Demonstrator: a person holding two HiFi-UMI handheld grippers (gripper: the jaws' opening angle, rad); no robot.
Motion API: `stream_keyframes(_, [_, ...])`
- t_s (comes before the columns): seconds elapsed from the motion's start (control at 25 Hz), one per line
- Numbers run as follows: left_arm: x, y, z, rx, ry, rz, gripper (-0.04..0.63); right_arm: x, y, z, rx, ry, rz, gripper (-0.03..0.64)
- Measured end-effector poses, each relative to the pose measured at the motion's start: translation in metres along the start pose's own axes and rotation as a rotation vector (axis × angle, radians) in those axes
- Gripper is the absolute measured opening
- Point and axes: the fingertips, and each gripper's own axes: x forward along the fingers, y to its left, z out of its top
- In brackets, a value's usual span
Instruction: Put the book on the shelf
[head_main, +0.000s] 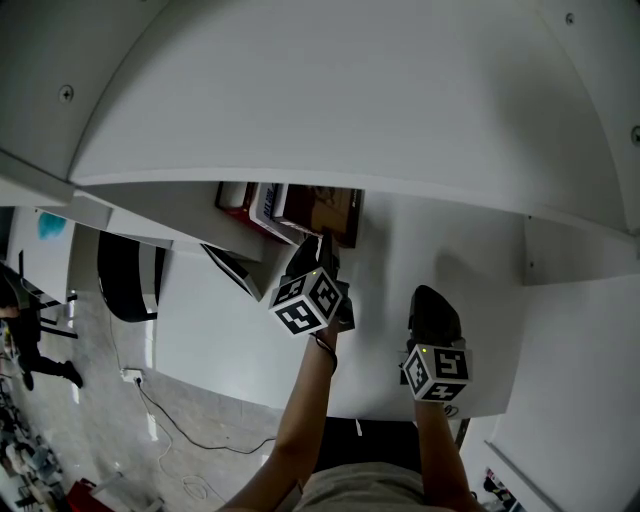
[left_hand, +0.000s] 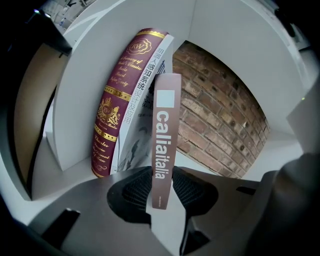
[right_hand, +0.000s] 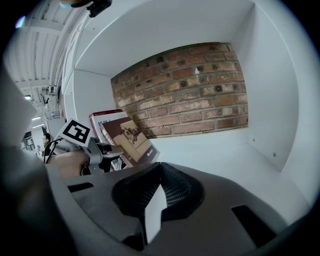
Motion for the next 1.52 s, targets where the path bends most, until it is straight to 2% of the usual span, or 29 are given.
stream_keyframes(0.8, [0.009,-0.002,0.005,-0.019,0.001,-0.013,0.14,0.001,-0.001,0.004,-0.001,-0.009,-0.012,0.017])
stream_keyframes(1.04, [-0.007,-0.012,0.006,-0.026,-0.024,-0.068,0.141,-0.001,0.005,0.007,0.001,-0.022,0.005,0.017])
stream_keyframes(1.16, [-0.019,-0.017,0.002,-0.008,-0.013,-0.078,0.141,-0.004,0.01,0.01,-0.003,-0.031,0.015,0.017])
stream_keyframes(1.32, [-0.04,-0.029,-0.01,-0.004,0.011,-0.134,0.138,-0.008,0.018,0.013,-0.01,-0.043,0.028,0.017])
stream_keyframes(1.36, [-0.045,-0.032,-0.013,0.004,0.014,-0.142,0.127,-0.01,0.019,0.014,-0.011,-0.047,0.03,0.017])
stream_keyframes(1.44, [-0.056,-0.037,-0.016,0.047,0.015,-0.141,0.053,-0.014,0.022,0.016,-0.012,-0.056,0.035,0.017])
stream_keyframes(1.52, [-0.067,-0.045,-0.018,0.114,0.014,-0.141,0.031,-0.018,0.025,0.019,-0.013,-0.065,0.039,0.015])
